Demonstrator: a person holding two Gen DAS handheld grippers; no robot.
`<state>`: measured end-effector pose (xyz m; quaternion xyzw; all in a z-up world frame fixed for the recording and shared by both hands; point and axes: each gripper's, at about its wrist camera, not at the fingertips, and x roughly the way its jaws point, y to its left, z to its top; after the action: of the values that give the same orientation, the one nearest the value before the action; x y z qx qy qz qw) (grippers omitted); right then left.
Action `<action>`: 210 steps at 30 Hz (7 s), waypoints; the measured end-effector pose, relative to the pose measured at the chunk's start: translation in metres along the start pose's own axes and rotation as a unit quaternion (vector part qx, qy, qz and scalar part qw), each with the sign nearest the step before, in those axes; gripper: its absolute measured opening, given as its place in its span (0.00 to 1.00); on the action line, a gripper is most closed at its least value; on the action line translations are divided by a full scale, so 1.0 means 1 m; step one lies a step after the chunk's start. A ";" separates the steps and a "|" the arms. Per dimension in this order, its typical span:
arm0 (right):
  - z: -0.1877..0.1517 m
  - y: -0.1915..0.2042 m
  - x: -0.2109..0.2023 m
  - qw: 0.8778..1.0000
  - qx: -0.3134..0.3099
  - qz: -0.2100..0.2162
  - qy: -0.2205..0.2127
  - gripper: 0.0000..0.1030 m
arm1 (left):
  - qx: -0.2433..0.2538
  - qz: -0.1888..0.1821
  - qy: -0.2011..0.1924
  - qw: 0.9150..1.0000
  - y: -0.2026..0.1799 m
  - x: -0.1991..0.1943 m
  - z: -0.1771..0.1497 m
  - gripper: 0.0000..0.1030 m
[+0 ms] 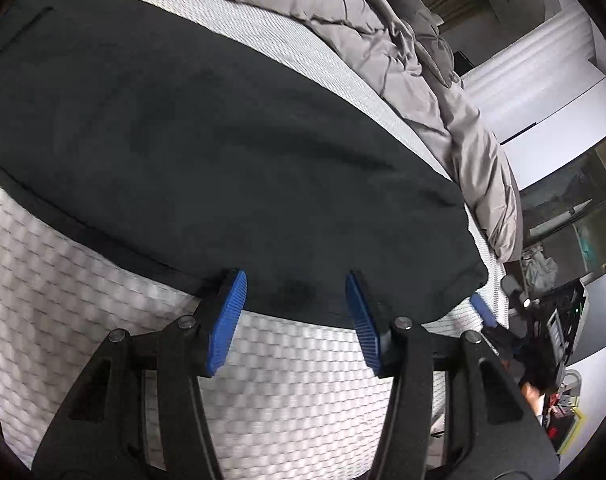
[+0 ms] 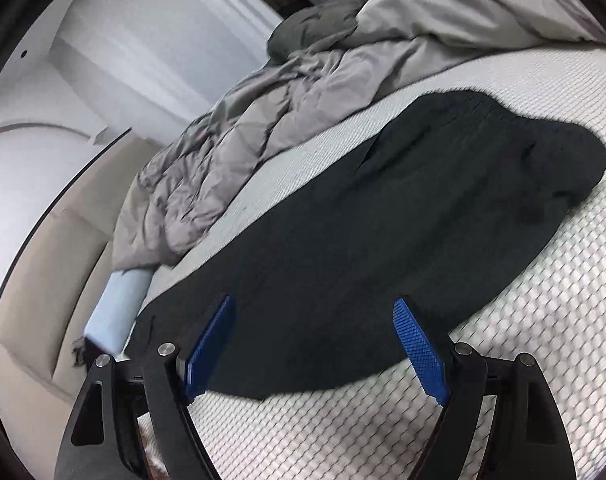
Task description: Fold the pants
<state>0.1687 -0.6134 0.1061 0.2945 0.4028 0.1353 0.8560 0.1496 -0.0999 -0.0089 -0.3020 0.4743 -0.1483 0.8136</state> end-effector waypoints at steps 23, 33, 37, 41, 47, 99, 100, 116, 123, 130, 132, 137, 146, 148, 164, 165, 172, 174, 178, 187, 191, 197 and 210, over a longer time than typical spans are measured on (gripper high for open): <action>-0.031 0.032 0.037 0.992 -0.042 0.050 0.104 0.81 | 0.007 -0.044 0.064 0.997 -0.033 0.021 -0.021 0.46; -0.045 0.051 0.056 0.987 -0.057 0.069 0.134 0.81 | -0.035 -0.029 0.018 0.999 -0.002 0.023 -0.005 0.46; -0.045 0.049 0.056 0.987 -0.054 0.066 0.135 0.81 | -0.010 -0.023 0.041 0.999 -0.009 0.023 -0.009 0.46; -0.041 0.045 0.054 0.988 -0.048 0.062 0.129 0.81 | -0.038 -0.038 0.037 0.998 -0.006 0.033 -0.006 0.46; -0.042 0.048 0.056 0.988 -0.055 0.061 0.132 0.81 | -0.063 -0.036 0.012 0.997 -0.001 0.035 0.009 0.35; 0.024 -0.151 -0.071 0.969 0.215 -0.066 -0.098 0.48 | -0.115 0.125 -0.161 0.972 0.153 -0.147 0.052 0.57; 0.025 -0.147 -0.067 0.970 0.213 -0.065 -0.094 0.48 | -0.135 0.135 -0.157 0.969 0.170 -0.149 0.056 0.57; 0.020 -0.146 -0.059 0.970 0.220 -0.069 -0.072 0.54 | -0.165 0.124 -0.202 0.957 0.222 -0.162 0.113 0.01; 0.040 -0.154 -0.030 0.979 0.191 -0.036 -0.058 0.66 | -0.157 0.141 -0.195 0.958 0.215 -0.158 0.115 0.00; 0.045 -0.141 -0.024 0.982 0.158 -0.038 -0.091 0.18 | -0.130 0.137 -0.216 0.958 0.206 -0.178 0.106 0.00; 0.038 -0.122 -0.042 0.984 0.144 -0.029 -0.100 0.16 | -0.119 0.141 -0.230 0.955 0.198 -0.192 0.098 0.00; -0.004 -0.099 -0.081 0.988 0.109 -0.040 -0.097 0.16 | -0.111 0.148 -0.239 0.953 0.200 -0.232 0.058 0.00; -0.029 -0.131 -0.079 0.985 0.156 -0.045 -0.056 0.34 | -0.141 0.171 -0.176 0.959 0.241 -0.222 0.034 0.14; -0.028 -0.131 -0.087 0.982 0.166 -0.053 -0.069 0.40 | -0.149 0.197 -0.189 0.950 0.241 -0.237 0.031 0.23; -0.054 0.032 -0.063 0.977 -0.158 -0.119 -0.076 0.93 | 0.155 0.146 -0.182 0.960 0.045 -0.186 -0.003 0.99; -0.059 0.042 -0.049 0.976 -0.173 -0.116 -0.057 0.93 | 0.184 0.122 -0.161 0.962 0.025 -0.164 -0.011 0.99; -0.099 0.104 0.056 0.952 -0.293 -0.057 0.073 0.92 | 0.293 0.092 0.015 0.951 -0.045 -0.039 -0.052 0.99; -0.107 0.098 0.075 0.935 -0.327 -0.103 0.093 0.92 | 0.327 0.121 0.036 0.937 -0.046 -0.024 -0.067 0.99; -0.090 0.062 0.047 0.928 -0.323 -0.177 0.064 0.92 | 0.316 0.113 0.029 0.941 -0.033 -0.044 -0.069 0.99; -0.041 -0.008 -0.009 0.924 -0.223 -0.310 -0.027 0.91 | 0.284 0.102 -0.004 0.954 -0.019 -0.060 -0.036 0.99; -0.061 0.052 0.005 0.945 -0.265 -0.193 -0.009 0.92 | 0.312 0.091 -0.007 0.946 -0.056 -0.040 -0.025 0.99; -0.073 0.090 0.091 0.927 -0.326 -0.155 0.105 0.91 | 0.284 0.166 0.038 0.943 -0.037 -0.009 -0.006 0.99; -0.045 0.029 0.013 0.913 -0.251 -0.322 -0.024 0.94 | 0.264 0.169 -0.046 0.948 -0.012 -0.084 -0.011 0.99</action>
<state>0.1423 -0.5666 0.0934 -0.0723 0.4081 -0.0586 0.9082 0.0977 -0.0683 0.0518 0.0018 0.4246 -0.1145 0.8981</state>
